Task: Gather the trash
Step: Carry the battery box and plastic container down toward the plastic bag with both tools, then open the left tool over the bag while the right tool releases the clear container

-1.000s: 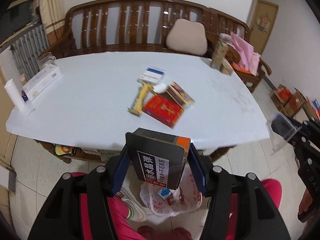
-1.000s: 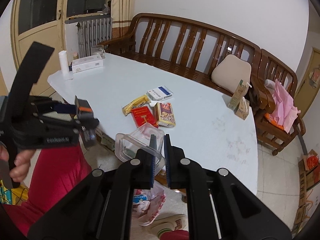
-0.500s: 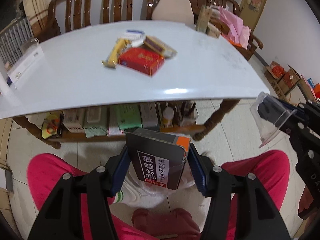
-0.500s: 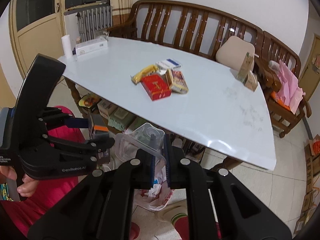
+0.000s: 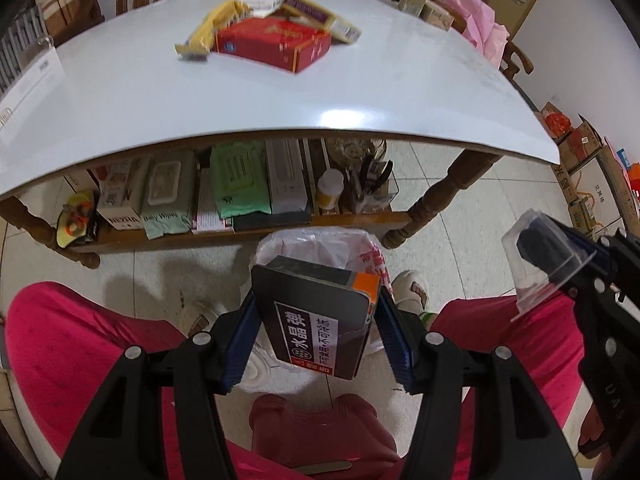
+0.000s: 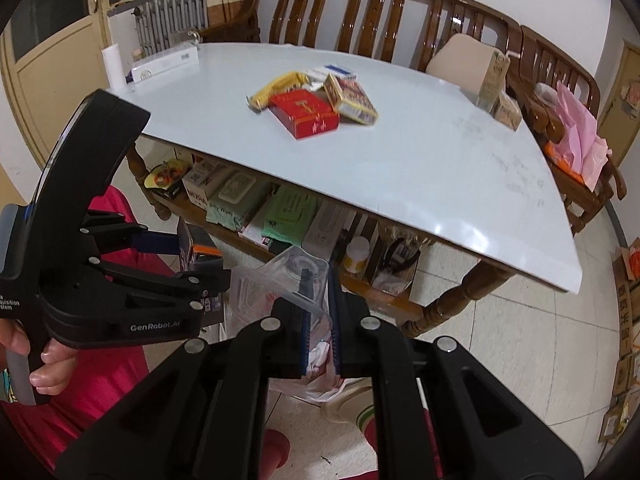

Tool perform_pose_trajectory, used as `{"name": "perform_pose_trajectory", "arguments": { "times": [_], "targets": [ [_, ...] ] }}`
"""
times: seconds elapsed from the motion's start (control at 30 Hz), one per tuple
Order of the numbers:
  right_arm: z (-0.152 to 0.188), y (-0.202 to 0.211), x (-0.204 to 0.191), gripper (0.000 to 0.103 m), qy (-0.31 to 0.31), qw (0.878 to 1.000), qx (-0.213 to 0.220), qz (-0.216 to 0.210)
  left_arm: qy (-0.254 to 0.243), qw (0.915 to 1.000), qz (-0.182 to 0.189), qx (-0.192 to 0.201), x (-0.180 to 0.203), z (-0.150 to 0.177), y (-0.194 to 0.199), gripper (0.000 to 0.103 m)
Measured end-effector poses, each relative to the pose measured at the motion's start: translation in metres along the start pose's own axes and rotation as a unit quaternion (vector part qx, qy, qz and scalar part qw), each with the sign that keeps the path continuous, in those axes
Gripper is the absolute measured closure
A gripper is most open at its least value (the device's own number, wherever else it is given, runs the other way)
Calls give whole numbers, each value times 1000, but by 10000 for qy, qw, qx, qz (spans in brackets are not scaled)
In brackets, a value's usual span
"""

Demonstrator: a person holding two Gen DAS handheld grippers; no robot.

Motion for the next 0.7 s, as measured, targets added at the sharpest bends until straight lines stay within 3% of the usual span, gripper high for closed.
{"name": "perform_pose_trajectory", "arguments": {
  "times": [0.7],
  "targets": [
    [44,-93,50,94,-988,9940,-468,44,356,9929,51,-1138,7,-3,-105,48]
  ]
}}
Point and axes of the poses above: each gripper's, at about its wrist camera, not at the fingertips, and y roughly against the way its jaws point, x to its right, z to its underside, the point moved 1 cm from there along -y, roughly the way its jaws point, and after that the axes turned 15 degrees about -z, right-handed, at the moved point
